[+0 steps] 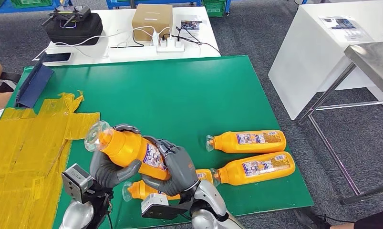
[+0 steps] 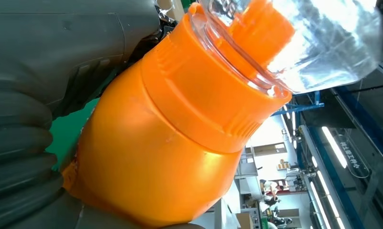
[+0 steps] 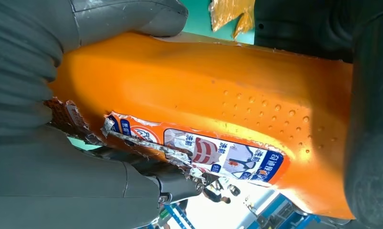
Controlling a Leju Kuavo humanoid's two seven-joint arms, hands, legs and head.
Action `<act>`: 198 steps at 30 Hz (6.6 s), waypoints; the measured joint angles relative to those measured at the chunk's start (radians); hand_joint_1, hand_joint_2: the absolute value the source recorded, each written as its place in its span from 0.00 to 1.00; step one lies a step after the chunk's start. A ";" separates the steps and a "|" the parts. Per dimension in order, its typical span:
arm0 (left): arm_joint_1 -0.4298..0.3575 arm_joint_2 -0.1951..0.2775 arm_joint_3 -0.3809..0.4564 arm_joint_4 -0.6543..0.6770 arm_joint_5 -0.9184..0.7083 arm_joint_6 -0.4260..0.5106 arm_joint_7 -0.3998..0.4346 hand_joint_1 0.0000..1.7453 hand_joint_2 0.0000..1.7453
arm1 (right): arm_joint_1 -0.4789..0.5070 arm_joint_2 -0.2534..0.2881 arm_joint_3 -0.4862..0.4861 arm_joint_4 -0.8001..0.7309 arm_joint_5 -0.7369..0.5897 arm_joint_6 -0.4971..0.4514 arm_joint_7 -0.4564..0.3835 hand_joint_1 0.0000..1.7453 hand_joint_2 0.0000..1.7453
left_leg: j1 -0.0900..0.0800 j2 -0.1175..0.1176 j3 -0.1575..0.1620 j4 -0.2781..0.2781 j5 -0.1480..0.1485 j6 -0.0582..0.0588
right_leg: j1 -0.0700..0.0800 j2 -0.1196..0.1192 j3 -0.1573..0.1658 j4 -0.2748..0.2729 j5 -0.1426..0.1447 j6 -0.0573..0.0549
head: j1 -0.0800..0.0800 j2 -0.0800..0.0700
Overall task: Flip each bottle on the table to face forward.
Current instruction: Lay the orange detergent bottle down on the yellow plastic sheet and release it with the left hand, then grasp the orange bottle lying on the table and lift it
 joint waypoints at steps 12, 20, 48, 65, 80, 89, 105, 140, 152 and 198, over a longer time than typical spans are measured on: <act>-0.013 -0.003 0.000 0.000 0.001 -0.012 0.002 1.00 1.00 | -0.013 0.000 0.014 0.000 0.059 -0.068 0.021 1.00 1.00 | 0.000 0.000 0.000 0.000 0.000 0.000 | 0.000 0.000 0.000 0.000 0.000 0.000 | 0.000 0.000; -0.023 -0.006 0.000 0.002 0.009 -0.013 0.010 1.00 1.00 | -0.014 0.000 0.014 -0.002 0.061 -0.105 0.026 0.25 1.00 | 0.000 0.000 0.000 0.000 0.000 0.000 | 0.000 0.000 0.000 0.000 0.000 0.000 | 0.000 0.000; -0.105 0.100 0.126 0.010 -0.582 0.344 0.206 1.00 1.00 | 0.087 -0.041 -0.182 -0.332 -0.091 -0.123 -0.015 0.00 1.00 | 0.000 0.001 0.000 0.000 0.000 -0.001 | 0.000 0.000 -0.002 0.000 0.001 -0.001 | 0.000 0.000; -0.426 0.265 -0.048 0.511 -1.451 0.364 0.590 1.00 1.00 | 0.047 -0.250 -0.383 -0.377 0.067 0.207 0.153 0.00 1.00 | 0.000 0.001 -0.002 0.000 0.006 0.000 | 0.000 0.001 -0.003 0.000 0.008 0.002 | 0.000 0.000; -0.579 0.235 -0.099 0.992 -1.430 0.373 0.609 0.00 1.00 | -0.133 -0.452 -0.391 -0.061 0.172 0.318 0.223 0.00 1.00 | -0.001 0.000 -0.005 0.000 0.008 0.003 | 0.000 0.001 -0.004 0.000 0.009 0.003 | 0.000 0.000; -0.628 0.180 -0.063 1.107 -1.415 0.417 0.643 0.00 1.00 | -0.227 -0.499 -0.378 0.185 0.184 0.337 0.206 0.00 1.00 | -0.001 -0.001 -0.006 0.000 0.008 0.003 | 0.000 0.000 -0.004 0.000 0.009 0.004 | 0.000 0.000; -0.653 0.122 0.024 1.145 -1.286 0.404 0.509 0.00 0.00 | -0.341 -0.571 -0.299 0.415 0.110 0.469 0.114 0.00 1.00 | -0.001 -0.001 -0.006 0.001 0.009 0.004 | 0.000 0.000 -0.004 0.000 0.010 0.005 | 0.000 0.000; -0.318 0.060 0.075 0.241 -0.351 0.321 0.053 0.00 1.00 | -0.103 -0.690 -0.301 0.364 -0.003 0.474 0.109 0.00 1.00 | 0.000 -0.004 -0.004 0.001 0.009 0.004 | 0.000 -0.005 -0.001 -0.002 0.009 0.005 | 0.000 0.000; -0.301 0.060 0.072 0.201 -0.351 0.322 0.053 0.00 1.00 | -0.092 -0.683 -0.313 0.352 0.000 0.472 0.112 0.00 1.00 | 0.000 -0.004 -0.003 0.001 0.009 0.005 | 0.000 -0.005 -0.001 -0.002 0.009 0.005 | 0.000 0.000; -0.182 0.041 0.030 0.054 -0.314 0.279 0.048 0.00 1.00 | -0.270 -0.448 -0.238 0.639 0.491 0.280 0.440 0.97 1.00 | 0.001 0.015 0.022 0.000 -0.005 0.002 | 0.002 0.014 0.007 -0.004 -0.002 0.000 | 0.000 0.000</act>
